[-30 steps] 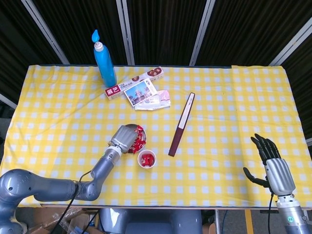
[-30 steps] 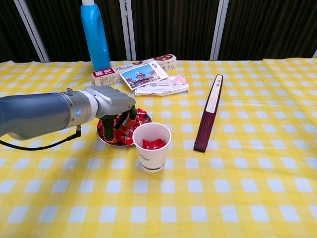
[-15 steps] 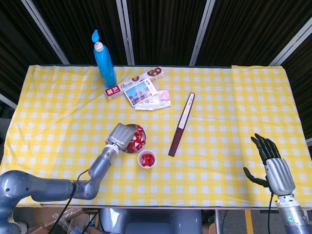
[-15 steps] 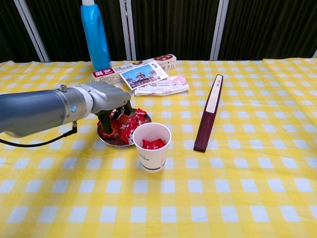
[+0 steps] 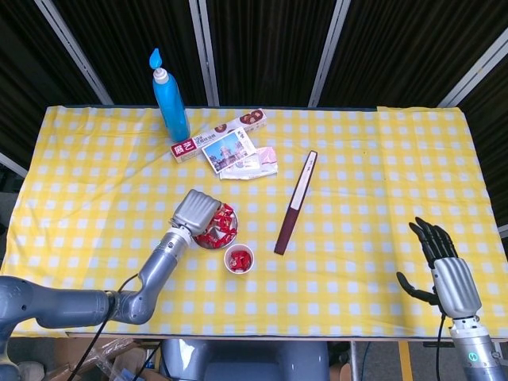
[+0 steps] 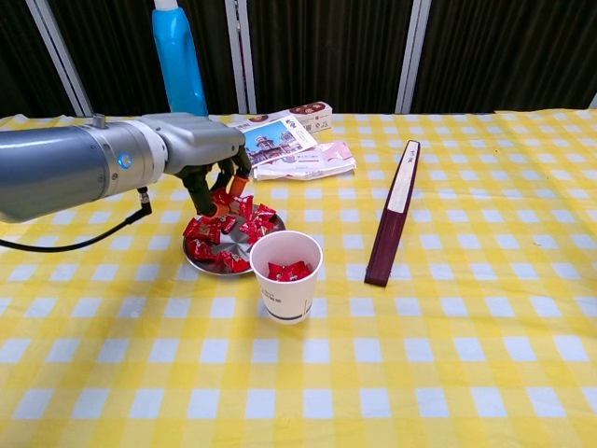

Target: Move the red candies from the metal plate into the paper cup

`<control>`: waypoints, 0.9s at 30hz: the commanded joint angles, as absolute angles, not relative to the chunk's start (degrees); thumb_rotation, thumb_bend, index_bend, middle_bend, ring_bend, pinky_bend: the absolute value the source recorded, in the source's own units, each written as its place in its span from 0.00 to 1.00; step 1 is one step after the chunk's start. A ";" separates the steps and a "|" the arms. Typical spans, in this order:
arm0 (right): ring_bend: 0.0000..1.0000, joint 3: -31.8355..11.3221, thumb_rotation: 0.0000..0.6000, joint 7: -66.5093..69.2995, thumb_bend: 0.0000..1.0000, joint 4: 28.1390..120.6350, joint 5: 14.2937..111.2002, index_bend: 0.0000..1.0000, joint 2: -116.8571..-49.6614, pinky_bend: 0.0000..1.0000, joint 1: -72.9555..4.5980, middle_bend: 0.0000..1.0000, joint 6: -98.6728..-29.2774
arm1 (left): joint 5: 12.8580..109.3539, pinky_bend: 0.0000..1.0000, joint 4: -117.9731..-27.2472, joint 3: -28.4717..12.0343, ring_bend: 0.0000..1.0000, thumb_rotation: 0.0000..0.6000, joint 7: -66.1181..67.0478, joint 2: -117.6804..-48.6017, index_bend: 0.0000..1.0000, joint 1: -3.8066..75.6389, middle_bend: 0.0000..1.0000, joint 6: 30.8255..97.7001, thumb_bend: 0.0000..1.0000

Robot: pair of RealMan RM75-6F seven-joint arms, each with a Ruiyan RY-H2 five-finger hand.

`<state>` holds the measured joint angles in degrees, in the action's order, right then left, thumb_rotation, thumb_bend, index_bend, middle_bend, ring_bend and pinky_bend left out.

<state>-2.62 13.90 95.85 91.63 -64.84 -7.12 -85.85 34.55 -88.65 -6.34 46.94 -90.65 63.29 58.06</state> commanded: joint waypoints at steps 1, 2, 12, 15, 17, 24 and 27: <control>0.00 -2.61 1.00 13.83 0.39 95.82 91.60 0.00 -64.88 0.00 -7.14 0.00 -85.79 | 36.88 0.96 -92.41 -7.36 0.85 1.00 45.94 -88.28 0.53 62.84 0.62 59.32 0.42; 0.00 -2.61 1.00 13.72 0.39 95.77 91.64 0.00 -64.92 0.00 -7.16 0.00 -85.77 | 37.77 0.96 -93.56 -7.48 0.85 1.00 45.69 -87.69 0.53 62.77 0.62 59.47 0.42; 0.00 -2.68 1.00 13.34 0.39 95.59 91.58 0.00 -65.14 0.00 -7.15 0.00 -85.86 | 44.36 0.96 -102.01 -7.06 0.85 1.00 44.16 -84.75 0.53 62.41 0.62 59.12 0.42; 0.00 -2.69 1.00 13.37 0.39 95.58 91.59 0.00 -65.19 0.00 -7.13 0.00 -85.92 | 45.10 0.96 -102.89 -6.61 0.85 1.00 44.26 -85.02 0.52 62.69 0.62 58.32 0.42; 0.00 -2.73 1.00 13.35 0.39 95.57 91.58 0.00 -65.21 0.00 -7.12 0.00 -85.98 | 45.14 0.96 -103.01 -6.35 0.85 1.00 44.66 -85.61 0.53 63.15 0.62 57.64 0.42; 0.00 -2.93 1.00 13.77 0.39 95.49 91.57 0.00 -65.23 0.00 -7.04 0.00 -86.38 | 44.47 0.96 -102.71 -6.06 0.85 1.00 45.85 -87.63 0.53 64.91 0.63 55.68 0.42; 0.00 -2.93 1.00 13.86 0.39 95.44 91.69 0.00 -65.25 0.00 -7.07 0.00 -86.42 | 43.54 0.96 -102.56 -6.09 0.85 1.00 46.38 -88.09 0.53 65.73 0.63 55.00 0.42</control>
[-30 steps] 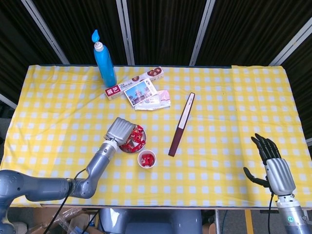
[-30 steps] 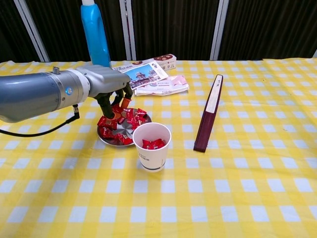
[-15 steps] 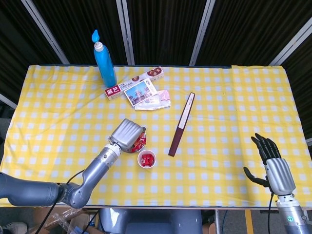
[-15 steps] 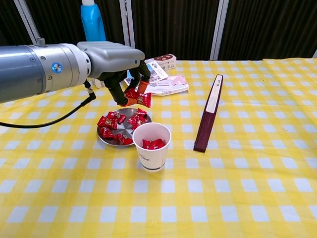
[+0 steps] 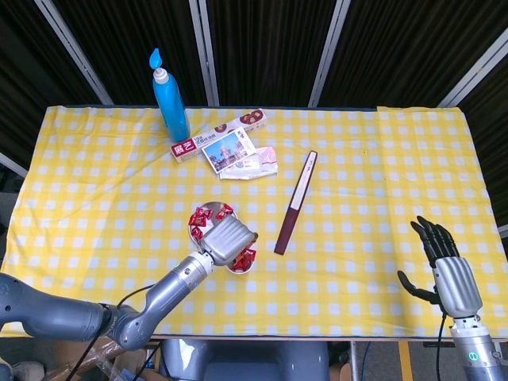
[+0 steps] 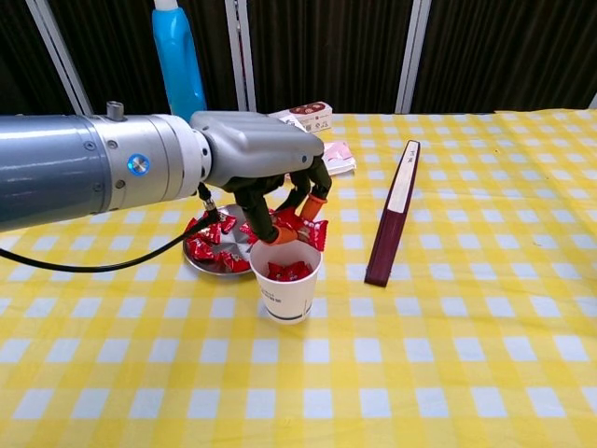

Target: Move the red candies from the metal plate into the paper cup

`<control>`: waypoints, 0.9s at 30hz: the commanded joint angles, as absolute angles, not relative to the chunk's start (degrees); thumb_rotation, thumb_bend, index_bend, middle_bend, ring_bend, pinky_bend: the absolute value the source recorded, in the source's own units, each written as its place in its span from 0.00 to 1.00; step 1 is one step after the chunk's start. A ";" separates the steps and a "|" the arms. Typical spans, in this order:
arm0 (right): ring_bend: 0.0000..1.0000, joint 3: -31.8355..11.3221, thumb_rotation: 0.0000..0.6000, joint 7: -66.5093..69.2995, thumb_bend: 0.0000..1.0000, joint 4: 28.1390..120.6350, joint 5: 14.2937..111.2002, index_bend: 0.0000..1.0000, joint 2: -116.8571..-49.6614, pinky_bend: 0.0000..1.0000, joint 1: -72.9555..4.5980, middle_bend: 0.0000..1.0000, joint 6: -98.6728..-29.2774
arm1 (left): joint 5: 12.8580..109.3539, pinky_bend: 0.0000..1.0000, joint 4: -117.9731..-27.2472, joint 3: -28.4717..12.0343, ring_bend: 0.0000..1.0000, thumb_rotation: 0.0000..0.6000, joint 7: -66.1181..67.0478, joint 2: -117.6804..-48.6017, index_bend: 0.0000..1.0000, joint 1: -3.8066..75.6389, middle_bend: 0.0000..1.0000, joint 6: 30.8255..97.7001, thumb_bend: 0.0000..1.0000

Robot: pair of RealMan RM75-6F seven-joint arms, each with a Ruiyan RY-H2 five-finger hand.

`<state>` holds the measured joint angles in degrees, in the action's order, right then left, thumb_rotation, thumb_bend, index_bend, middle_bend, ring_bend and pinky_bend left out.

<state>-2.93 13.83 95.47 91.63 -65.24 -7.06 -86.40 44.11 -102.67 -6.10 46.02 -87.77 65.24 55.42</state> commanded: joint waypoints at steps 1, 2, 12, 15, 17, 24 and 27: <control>0.00 -2.94 1.00 13.89 0.39 95.45 91.74 0.00 -65.25 0.00 -7.06 0.00 -86.49 | 43.21 0.96 -102.50 -6.10 0.85 1.00 46.54 -88.23 0.53 65.99 0.63 54.82 0.42; 0.00 -2.96 1.00 13.93 0.39 95.45 91.77 0.00 -65.25 0.00 -7.05 0.00 -86.55 | 42.92 0.96 -102.44 -6.08 0.85 1.00 46.76 -88.37 0.53 66.26 0.63 54.66 0.42; 0.00 -2.95 1.00 14.13 0.39 95.50 91.93 0.00 -65.22 0.00 -6.99 0.00 -86.80 | 41.29 0.96 -101.10 -5.43 0.85 1.00 47.54 -90.02 0.52 67.75 0.63 54.08 0.38; 0.00 -2.95 1.00 14.17 0.39 95.44 91.98 0.00 -65.25 0.00 -6.98 0.00 -86.84 | 41.26 0.96 -101.00 -5.22 0.85 1.00 47.38 -90.10 0.52 67.83 0.63 54.24 0.36; 0.00 -2.95 1.00 14.14 0.39 95.37 92.01 0.00 -65.27 0.00 -7.01 0.00 -86.82 | 41.31 0.96 -101.12 -5.11 0.85 1.00 47.23 -89.91 0.52 67.83 0.63 54.37 0.35; 0.00 -2.90 1.00 14.03 0.39 95.35 92.13 0.00 -65.32 0.00 -7.02 0.00 -86.84 | 41.89 0.96 -101.59 -4.90 0.85 1.00 46.43 -89.09 0.49 67.68 0.63 54.78 0.30; 0.00 -2.91 1.00 13.99 0.39 95.35 92.15 0.00 -65.33 0.00 -7.00 0.00 -86.91 | 42.22 0.96 -101.88 -4.84 0.85 1.00 45.96 -88.76 0.48 67.56 0.64 54.86 0.29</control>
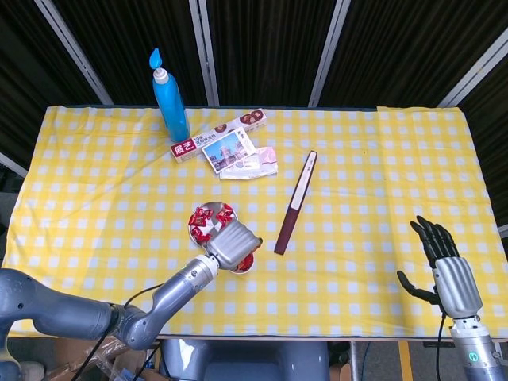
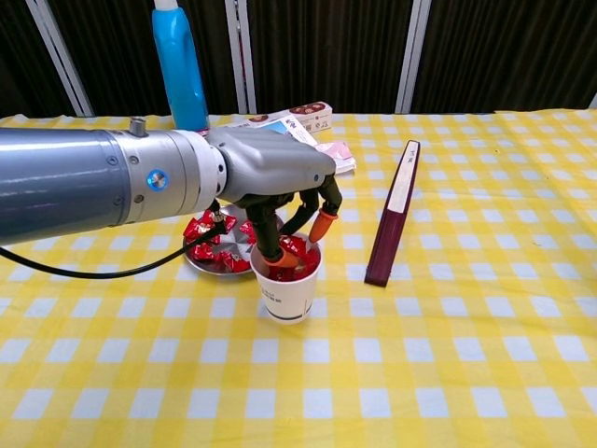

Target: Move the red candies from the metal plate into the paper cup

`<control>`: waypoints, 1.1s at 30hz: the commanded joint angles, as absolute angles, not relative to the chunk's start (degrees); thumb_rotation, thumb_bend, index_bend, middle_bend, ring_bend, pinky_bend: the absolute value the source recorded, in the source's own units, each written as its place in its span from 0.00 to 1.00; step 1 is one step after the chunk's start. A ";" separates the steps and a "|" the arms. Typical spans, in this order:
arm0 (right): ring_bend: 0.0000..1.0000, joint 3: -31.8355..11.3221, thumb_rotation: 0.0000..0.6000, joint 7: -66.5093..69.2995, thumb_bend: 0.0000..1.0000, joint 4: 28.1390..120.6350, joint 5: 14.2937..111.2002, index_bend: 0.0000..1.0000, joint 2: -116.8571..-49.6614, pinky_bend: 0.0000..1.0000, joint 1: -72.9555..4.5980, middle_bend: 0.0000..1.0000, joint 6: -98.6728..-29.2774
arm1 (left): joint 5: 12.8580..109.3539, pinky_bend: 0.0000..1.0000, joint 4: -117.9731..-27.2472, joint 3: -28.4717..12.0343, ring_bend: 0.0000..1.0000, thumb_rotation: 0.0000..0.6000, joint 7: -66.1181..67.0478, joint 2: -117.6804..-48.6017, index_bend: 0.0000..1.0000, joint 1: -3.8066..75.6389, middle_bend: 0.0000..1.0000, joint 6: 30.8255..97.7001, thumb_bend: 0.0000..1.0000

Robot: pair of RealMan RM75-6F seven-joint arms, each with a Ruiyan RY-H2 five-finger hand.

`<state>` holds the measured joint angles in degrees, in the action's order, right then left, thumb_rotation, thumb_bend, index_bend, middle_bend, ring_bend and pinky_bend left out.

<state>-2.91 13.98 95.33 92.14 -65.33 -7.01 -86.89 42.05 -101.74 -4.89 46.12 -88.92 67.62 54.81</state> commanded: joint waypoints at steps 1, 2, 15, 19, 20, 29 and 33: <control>0.00 -2.92 1.00 13.98 0.39 95.33 92.18 0.00 -65.34 0.00 -7.01 0.00 -86.93 | 42.34 0.96 -101.97 -4.78 0.85 1.00 45.85 -88.65 0.48 67.52 0.64 54.90 0.29; 0.00 -2.93 1.00 13.96 0.39 95.32 92.21 0.00 -65.34 0.00 -7.03 0.00 -86.94 | 42.41 0.96 -102.06 -4.70 0.85 1.00 45.79 -88.55 0.48 67.46 0.64 55.01 0.28; 0.00 -2.88 1.00 13.93 0.39 95.36 92.22 0.00 -65.30 0.00 -7.03 0.00 -86.90 | 43.61 0.96 -102.01 -4.97 0.85 1.00 44.83 -88.68 0.42 66.93 0.61 56.64 0.24; 0.00 -2.90 1.00 13.91 0.39 95.37 92.24 0.00 -65.27 0.00 -6.99 0.00 -87.03 | 43.93 0.96 -101.78 -5.06 0.84 1.00 44.76 -89.14 0.38 66.84 0.56 57.00 0.20; 0.00 -2.90 1.00 13.92 0.39 95.36 92.25 0.00 -65.27 0.00 -7.00 0.00 -87.02 | 44.03 0.96 -101.79 -5.10 0.84 1.00 44.65 -89.21 0.38 66.80 0.56 57.04 0.19; 0.00 -2.91 1.00 14.10 0.39 95.32 92.35 0.00 -65.25 0.00 -7.00 0.00 -87.13 | 45.86 0.96 -101.72 -6.05 0.84 1.00 42.88 -89.22 0.36 65.71 0.52 58.85 0.19; 0.00 -2.90 1.00 14.19 0.39 95.28 92.41 0.00 -65.24 0.00 -6.98 0.00 -87.21 | 47.39 0.96 -101.10 -6.92 0.84 1.00 41.15 -88.18 0.35 63.91 0.48 61.83 0.19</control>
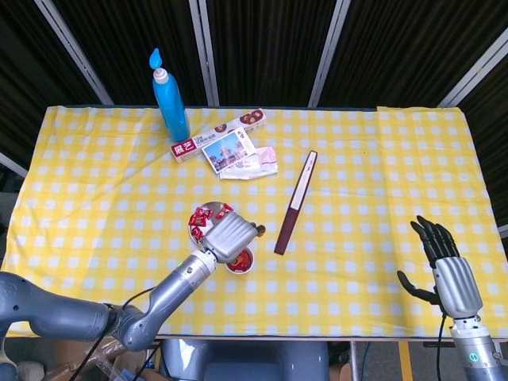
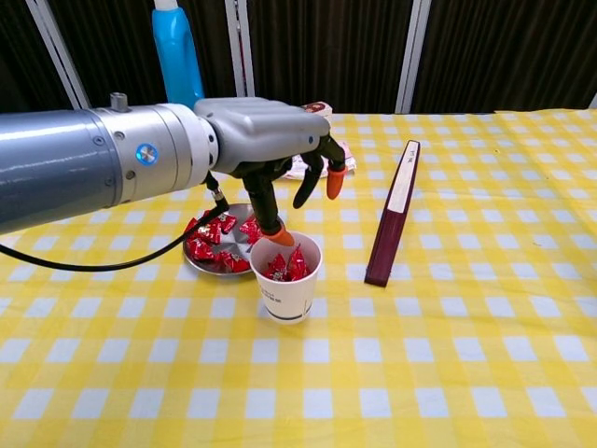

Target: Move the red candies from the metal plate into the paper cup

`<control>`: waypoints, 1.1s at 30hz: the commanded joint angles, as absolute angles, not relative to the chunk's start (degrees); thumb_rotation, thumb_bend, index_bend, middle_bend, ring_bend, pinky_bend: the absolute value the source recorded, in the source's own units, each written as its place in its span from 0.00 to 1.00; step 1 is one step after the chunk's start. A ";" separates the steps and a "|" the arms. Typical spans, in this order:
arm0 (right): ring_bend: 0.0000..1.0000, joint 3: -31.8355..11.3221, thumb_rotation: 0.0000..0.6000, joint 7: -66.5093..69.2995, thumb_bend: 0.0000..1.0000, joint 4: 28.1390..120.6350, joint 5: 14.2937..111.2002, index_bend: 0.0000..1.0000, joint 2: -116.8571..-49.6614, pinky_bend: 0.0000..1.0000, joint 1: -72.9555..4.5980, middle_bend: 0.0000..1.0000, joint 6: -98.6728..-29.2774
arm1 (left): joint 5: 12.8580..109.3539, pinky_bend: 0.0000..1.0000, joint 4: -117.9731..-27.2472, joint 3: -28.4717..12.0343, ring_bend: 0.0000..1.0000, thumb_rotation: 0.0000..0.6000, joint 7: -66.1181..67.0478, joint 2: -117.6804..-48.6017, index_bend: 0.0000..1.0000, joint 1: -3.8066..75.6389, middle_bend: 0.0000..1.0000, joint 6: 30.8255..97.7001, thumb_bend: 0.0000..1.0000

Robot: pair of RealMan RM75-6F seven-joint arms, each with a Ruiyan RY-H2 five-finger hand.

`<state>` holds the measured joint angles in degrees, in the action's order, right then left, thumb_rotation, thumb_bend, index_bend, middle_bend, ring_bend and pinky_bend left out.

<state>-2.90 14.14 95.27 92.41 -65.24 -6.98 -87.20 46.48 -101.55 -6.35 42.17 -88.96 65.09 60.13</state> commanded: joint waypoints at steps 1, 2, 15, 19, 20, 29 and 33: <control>0.00 -2.90 1.00 14.23 0.39 95.27 92.42 0.00 -65.22 0.00 -6.98 0.00 -87.22 | 47.38 0.96 -100.90 -6.99 0.84 1.00 40.97 -87.61 0.35 63.40 0.48 62.47 0.19; 0.00 -2.90 1.00 14.26 0.39 95.28 92.43 0.00 -65.22 0.00 -6.99 0.00 -87.21 | 47.34 0.96 -100.82 -6.99 0.84 1.00 40.97 -87.24 0.35 63.13 0.47 62.76 0.19; 0.00 -2.70 1.00 14.19 0.39 95.43 92.46 0.00 -65.21 0.00 -7.11 0.00 -86.81 | 34.26 0.96 -96.99 -5.19 0.84 1.00 45.84 -84.54 0.27 61.67 0.29 59.84 0.19; 0.00 -2.77 1.00 14.36 0.39 95.45 92.31 0.00 -65.14 0.00 -7.14 0.00 -86.76 | 32.40 0.96 -94.24 -4.52 0.84 1.00 46.73 -86.07 0.27 62.53 0.28 56.99 0.19; 0.00 -2.79 1.00 14.41 0.39 95.46 92.28 0.00 -65.13 0.00 -7.15 0.00 -86.74 | 32.31 0.96 -93.81 -4.40 0.84 1.00 46.85 -86.28 0.27 62.69 0.28 56.51 0.19; 0.00 -2.75 1.00 14.90 0.39 95.62 92.15 0.00 -64.94 0.00 -7.24 0.00 -86.46 | 31.78 0.96 -87.06 -3.67 0.84 1.00 48.56 -92.06 0.29 64.03 0.29 55.05 0.19; 0.00 -2.75 1.00 15.01 0.39 95.67 92.06 0.00 -64.88 0.00 -7.23 0.00 -86.41 | 31.67 0.96 -85.66 -3.99 0.84 1.00 48.65 -93.56 0.29 64.42 0.28 54.59 0.19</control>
<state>-2.75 15.01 95.67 92.06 -64.88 -7.23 -86.41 31.74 -85.95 -3.87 48.59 -93.25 64.26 54.77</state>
